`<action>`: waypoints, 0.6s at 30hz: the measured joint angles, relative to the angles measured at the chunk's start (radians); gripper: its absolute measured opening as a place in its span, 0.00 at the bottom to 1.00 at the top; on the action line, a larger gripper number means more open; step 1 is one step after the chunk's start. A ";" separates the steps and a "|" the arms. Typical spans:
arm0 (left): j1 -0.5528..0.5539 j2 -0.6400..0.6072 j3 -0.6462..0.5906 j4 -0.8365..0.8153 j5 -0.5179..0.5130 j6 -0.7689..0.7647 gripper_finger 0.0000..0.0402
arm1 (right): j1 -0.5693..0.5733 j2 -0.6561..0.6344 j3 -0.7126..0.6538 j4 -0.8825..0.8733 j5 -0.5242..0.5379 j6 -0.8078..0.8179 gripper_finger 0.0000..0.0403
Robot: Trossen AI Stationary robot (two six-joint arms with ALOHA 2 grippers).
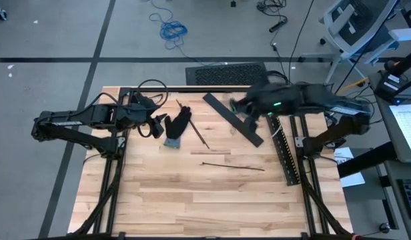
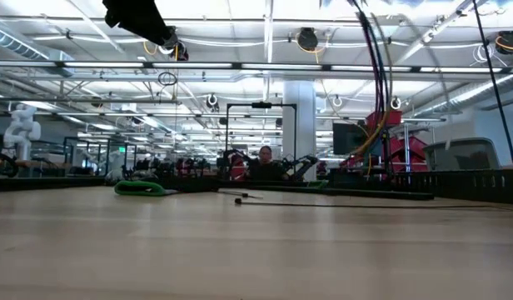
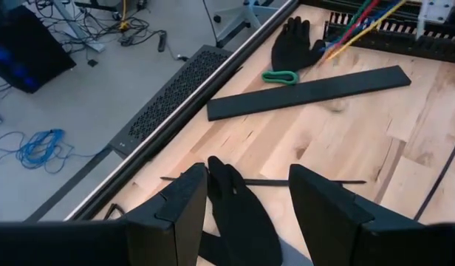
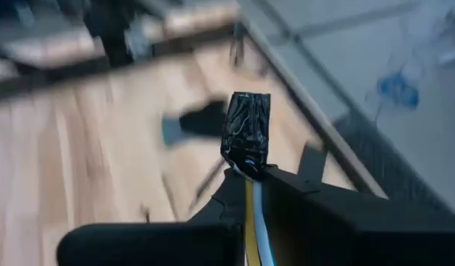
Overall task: Ziptie cables
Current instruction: Wrap the black zip tie on the cable
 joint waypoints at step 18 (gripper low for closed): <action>0.000 0.000 0.000 -0.002 0.000 0.003 0.47 | 0.126 0.103 -0.003 0.073 -0.229 0.103 0.04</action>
